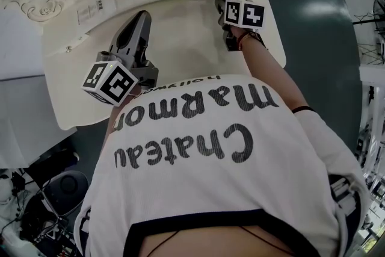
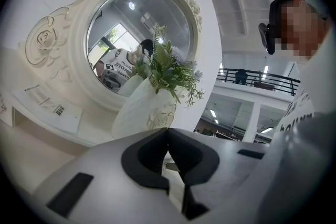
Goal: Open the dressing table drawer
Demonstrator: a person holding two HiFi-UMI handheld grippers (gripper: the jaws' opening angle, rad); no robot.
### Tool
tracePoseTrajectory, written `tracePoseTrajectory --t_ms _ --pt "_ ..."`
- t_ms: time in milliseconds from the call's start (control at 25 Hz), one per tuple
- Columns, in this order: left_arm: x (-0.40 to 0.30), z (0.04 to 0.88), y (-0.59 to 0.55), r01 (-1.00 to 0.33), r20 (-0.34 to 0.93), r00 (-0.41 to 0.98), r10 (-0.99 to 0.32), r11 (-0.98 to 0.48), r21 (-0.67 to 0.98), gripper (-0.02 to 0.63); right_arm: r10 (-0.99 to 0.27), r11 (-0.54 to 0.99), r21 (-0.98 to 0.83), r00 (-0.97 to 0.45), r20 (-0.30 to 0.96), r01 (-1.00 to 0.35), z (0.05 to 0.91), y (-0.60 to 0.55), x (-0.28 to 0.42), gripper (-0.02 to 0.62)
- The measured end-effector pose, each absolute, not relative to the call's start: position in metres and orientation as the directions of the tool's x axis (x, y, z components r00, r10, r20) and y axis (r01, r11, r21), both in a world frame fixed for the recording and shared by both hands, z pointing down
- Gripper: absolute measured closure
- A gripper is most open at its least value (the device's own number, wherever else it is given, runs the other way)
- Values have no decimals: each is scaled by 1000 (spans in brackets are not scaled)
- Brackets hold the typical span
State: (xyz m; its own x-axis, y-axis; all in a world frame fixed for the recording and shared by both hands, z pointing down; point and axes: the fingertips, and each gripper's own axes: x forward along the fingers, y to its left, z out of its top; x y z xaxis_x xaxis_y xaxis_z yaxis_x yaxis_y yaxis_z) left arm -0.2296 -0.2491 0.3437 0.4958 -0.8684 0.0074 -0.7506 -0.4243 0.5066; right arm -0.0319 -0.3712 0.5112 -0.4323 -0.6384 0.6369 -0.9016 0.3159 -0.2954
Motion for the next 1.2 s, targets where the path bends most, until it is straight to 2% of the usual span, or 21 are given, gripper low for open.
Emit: tracePoseTrajectory --t_ms 1200 --pt "-233 338 -247 -754 -9 492 -871 -431 496 583 -589 327 -278 -425 687 -903 512 -356 -25 495"
